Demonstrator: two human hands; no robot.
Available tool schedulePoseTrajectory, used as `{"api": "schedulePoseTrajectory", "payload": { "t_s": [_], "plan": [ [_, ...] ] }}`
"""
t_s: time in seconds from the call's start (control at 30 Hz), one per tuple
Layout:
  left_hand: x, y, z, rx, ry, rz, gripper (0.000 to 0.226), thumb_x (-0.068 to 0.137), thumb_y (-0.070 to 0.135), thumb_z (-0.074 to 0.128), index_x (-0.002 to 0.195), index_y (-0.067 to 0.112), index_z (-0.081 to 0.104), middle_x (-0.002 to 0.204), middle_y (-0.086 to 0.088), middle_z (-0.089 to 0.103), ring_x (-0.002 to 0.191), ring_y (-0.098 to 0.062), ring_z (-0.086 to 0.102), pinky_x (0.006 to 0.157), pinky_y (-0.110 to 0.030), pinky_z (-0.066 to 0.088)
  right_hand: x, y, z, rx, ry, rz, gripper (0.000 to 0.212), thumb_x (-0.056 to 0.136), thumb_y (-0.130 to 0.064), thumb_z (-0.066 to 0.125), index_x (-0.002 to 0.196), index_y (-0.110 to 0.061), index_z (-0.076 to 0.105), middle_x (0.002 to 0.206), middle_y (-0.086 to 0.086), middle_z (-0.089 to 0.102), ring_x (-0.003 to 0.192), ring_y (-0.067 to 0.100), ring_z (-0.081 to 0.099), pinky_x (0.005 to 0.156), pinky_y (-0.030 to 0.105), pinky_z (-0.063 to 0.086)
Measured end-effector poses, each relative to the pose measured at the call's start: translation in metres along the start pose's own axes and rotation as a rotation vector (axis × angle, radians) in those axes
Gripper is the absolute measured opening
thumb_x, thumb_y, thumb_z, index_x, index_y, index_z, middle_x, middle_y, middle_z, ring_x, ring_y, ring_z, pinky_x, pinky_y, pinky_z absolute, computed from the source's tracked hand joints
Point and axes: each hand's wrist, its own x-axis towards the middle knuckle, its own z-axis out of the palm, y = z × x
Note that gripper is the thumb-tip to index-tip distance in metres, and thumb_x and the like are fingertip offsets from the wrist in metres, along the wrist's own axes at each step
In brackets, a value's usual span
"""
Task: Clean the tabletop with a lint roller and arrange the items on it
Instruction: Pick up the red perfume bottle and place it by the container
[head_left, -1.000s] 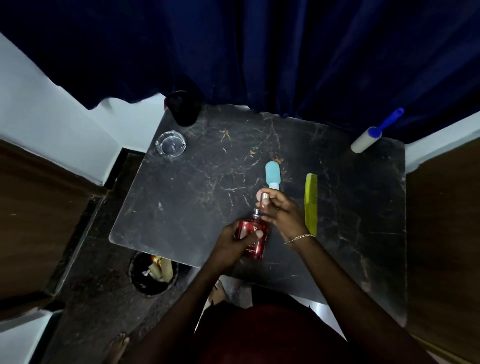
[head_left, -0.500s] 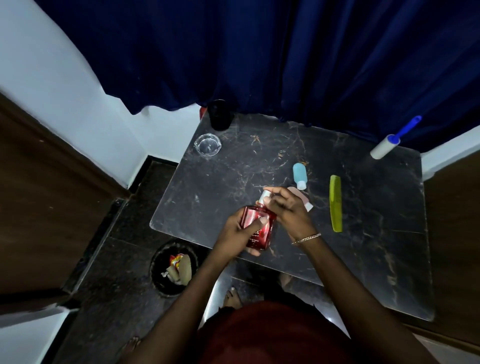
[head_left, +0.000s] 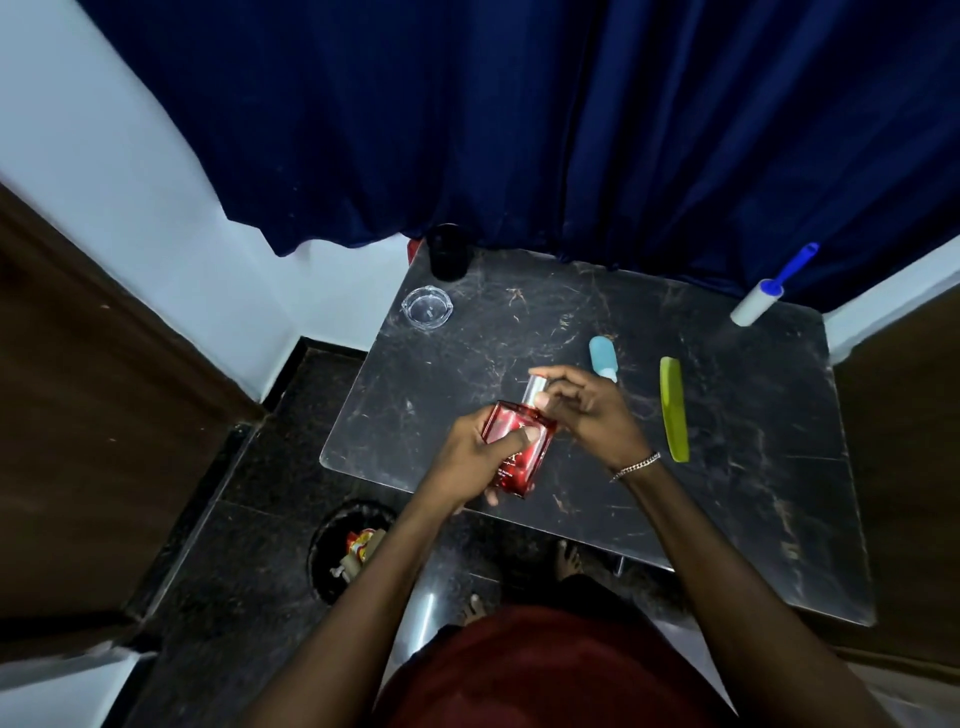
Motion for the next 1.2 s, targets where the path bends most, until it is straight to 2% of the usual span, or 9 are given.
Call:
{"api": "schedulePoseTrajectory", "payload": {
  "t_s": [0.07, 0.2, 0.43, 0.57, 0.67, 0.8, 0.97, 1.1, 1.2],
  "plan": [
    [0.002, 0.001, 0.001, -0.018, 0.006, 0.023, 0.037, 0.077, 0.051, 0.084, 0.104, 0.030, 0.071, 0.090, -0.014, 0.079, 0.064, -0.044, 0.075, 0.036, -0.026, 0.047, 0.002, -0.005, -0.001, -0.020, 0.002, -0.008, 0.033, 0.092, -0.010, 0.068, 0.124, -0.012, 0.064, 0.078, -0.005, 0.068, 0.072, 0.004, 0.061, 0.065, 0.019, 0.052],
    [0.013, 0.008, 0.007, -0.079, 0.037, 0.053, 0.041, 0.074, 0.055, 0.086, 0.104, 0.031, 0.071, 0.092, -0.013, 0.079, 0.067, -0.042, 0.076, 0.038, -0.029, 0.050, 0.010, -0.014, -0.007, 0.044, 0.009, 0.016, 0.034, 0.092, -0.009, 0.067, 0.126, -0.012, 0.063, 0.084, 0.005, 0.068, 0.080, 0.020, 0.063, 0.072, 0.041, 0.053],
    [0.033, 0.015, 0.018, -0.064, 0.088, 0.073, 0.043, 0.074, 0.054, 0.086, 0.106, 0.029, 0.071, 0.095, -0.011, 0.078, 0.069, -0.039, 0.077, 0.040, -0.034, 0.053, 0.027, -0.016, -0.027, -0.004, -0.065, 0.049, 0.037, 0.093, -0.015, 0.067, 0.128, -0.024, 0.060, 0.088, 0.001, 0.070, 0.083, 0.020, 0.067, 0.073, 0.055, 0.057],
    [0.039, 0.020, 0.023, -0.038, 0.075, 0.079, 0.038, 0.080, 0.038, 0.085, 0.111, 0.020, 0.071, 0.091, -0.009, 0.079, 0.068, -0.027, 0.077, 0.042, -0.033, 0.057, 0.026, -0.009, -0.039, -0.017, -0.116, 0.089, 0.054, 0.089, -0.023, 0.072, 0.138, -0.035, 0.051, 0.105, 0.003, 0.072, 0.093, 0.015, 0.072, 0.075, 0.040, 0.062],
    [0.043, 0.022, 0.025, -0.073, 0.044, 0.095, 0.035, 0.082, 0.022, 0.085, 0.113, 0.013, 0.071, 0.091, -0.009, 0.079, 0.071, -0.023, 0.077, 0.047, -0.032, 0.059, 0.025, 0.000, -0.046, 0.031, -0.091, 0.134, 0.069, 0.084, -0.015, 0.077, 0.144, -0.028, 0.046, 0.116, 0.006, 0.069, 0.102, 0.017, 0.072, 0.080, 0.034, 0.062],
    [0.048, 0.015, 0.032, -0.127, -0.013, 0.083, 0.034, 0.083, 0.020, 0.080, 0.116, 0.021, 0.070, 0.097, -0.007, 0.079, 0.082, -0.022, 0.076, 0.060, -0.034, 0.063, 0.026, 0.007, -0.054, 0.048, -0.072, 0.160, 0.054, 0.078, -0.004, 0.080, 0.121, -0.029, 0.060, 0.109, 0.000, 0.073, 0.092, 0.010, 0.070, 0.086, 0.025, 0.058],
    [0.056, 0.004, 0.039, -0.173, -0.029, 0.048, 0.030, 0.088, 0.036, 0.074, 0.118, 0.039, 0.071, 0.107, -0.004, 0.078, 0.090, -0.020, 0.075, 0.065, -0.031, 0.061, 0.030, 0.016, -0.064, 0.021, -0.109, 0.227, 0.044, 0.077, 0.000, 0.079, 0.119, -0.005, 0.065, 0.105, 0.004, 0.075, 0.086, 0.007, 0.071, 0.078, 0.014, 0.057],
    [0.071, 0.002, 0.039, -0.089, -0.018, 0.054, 0.033, 0.092, 0.038, 0.068, 0.125, 0.037, 0.067, 0.117, -0.004, 0.076, 0.107, -0.024, 0.073, 0.080, -0.037, 0.062, 0.044, 0.023, -0.067, 0.055, -0.153, 0.290, 0.038, 0.077, -0.002, 0.081, 0.113, -0.007, 0.067, 0.097, 0.001, 0.077, 0.088, 0.012, 0.074, 0.077, 0.024, 0.060],
    [0.091, 0.007, 0.037, -0.010, 0.031, 0.095, 0.034, 0.095, 0.027, 0.065, 0.129, 0.019, 0.065, 0.115, -0.005, 0.075, 0.107, -0.021, 0.072, 0.091, -0.038, 0.061, 0.066, 0.031, -0.069, -0.020, -0.134, 0.287, 0.034, 0.075, -0.009, 0.084, 0.103, -0.018, 0.069, 0.096, 0.003, 0.077, 0.093, 0.018, 0.075, 0.086, 0.037, 0.061]
  ]
}}
